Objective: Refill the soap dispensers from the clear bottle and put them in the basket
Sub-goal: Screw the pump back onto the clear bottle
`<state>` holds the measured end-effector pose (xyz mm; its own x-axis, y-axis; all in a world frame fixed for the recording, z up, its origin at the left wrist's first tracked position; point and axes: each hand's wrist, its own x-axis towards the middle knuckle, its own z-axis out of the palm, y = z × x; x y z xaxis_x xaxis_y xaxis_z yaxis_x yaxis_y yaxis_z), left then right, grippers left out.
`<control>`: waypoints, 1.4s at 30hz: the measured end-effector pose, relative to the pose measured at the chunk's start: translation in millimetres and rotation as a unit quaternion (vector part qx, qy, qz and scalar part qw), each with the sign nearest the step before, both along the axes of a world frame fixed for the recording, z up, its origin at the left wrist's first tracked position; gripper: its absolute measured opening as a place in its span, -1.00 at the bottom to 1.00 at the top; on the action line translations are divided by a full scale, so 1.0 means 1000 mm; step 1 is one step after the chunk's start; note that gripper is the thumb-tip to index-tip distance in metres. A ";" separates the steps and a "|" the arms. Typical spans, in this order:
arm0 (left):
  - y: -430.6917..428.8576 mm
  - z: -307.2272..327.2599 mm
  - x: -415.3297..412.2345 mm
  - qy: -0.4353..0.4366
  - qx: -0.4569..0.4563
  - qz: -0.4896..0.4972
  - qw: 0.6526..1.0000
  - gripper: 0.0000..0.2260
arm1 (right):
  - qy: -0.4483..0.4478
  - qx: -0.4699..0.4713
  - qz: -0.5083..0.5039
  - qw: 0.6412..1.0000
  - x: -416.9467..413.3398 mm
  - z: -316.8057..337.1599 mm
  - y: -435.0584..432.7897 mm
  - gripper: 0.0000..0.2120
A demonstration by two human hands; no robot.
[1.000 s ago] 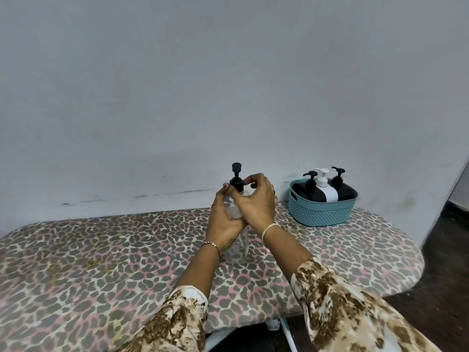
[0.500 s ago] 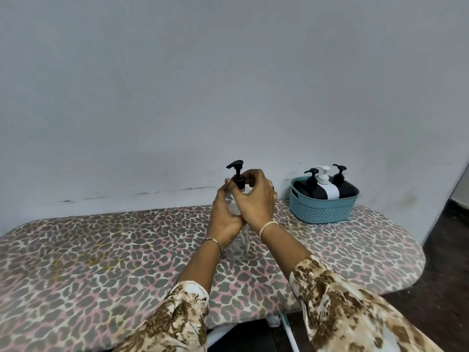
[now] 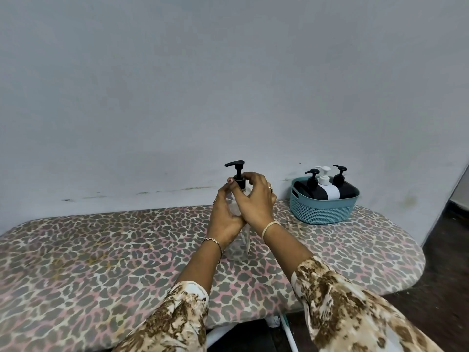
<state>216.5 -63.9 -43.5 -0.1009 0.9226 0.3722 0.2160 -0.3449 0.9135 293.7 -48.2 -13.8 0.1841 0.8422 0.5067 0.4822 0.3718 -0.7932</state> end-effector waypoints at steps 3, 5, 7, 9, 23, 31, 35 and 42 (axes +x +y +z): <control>0.001 0.000 -0.002 0.010 -0.006 0.000 1.000 -0.35 | -0.001 0.007 0.040 0.999 0.002 -0.003 0.001 -0.76; 0.002 -0.001 -0.002 0.015 -0.010 -0.003 1.000 -0.32 | -0.043 -0.005 0.005 0.999 0.004 0.001 0.000 -0.76; 0.003 -0.003 -0.003 0.019 -0.012 -0.003 1.000 -0.30 | -0.084 -0.016 -0.039 0.996 0.003 0.005 -0.003 -0.73; 0.003 -0.003 -0.003 0.029 -0.017 0.002 0.999 -0.28 | -0.097 -0.025 -0.073 0.992 0.001 0.009 -0.008 -0.72; -0.022 0.013 0.016 0.109 -0.030 0.097 0.989 -0.21 | -0.103 -0.034 -0.150 0.983 -0.005 0.013 -0.020 -0.72; -0.013 0.008 0.008 0.083 -0.053 0.053 0.994 -0.13 | -0.108 -0.056 -0.129 0.984 -0.004 0.016 -0.021 -0.69; -0.011 0.008 0.002 0.112 -0.061 0.012 0.992 -0.24 | -0.066 -0.072 -0.069 0.993 0.000 0.016 -0.019 -0.72; -0.014 0.013 -0.024 0.090 -0.049 -0.046 0.994 -0.21 | 0.055 -0.082 0.123 0.988 0.014 0.001 -0.017 -0.65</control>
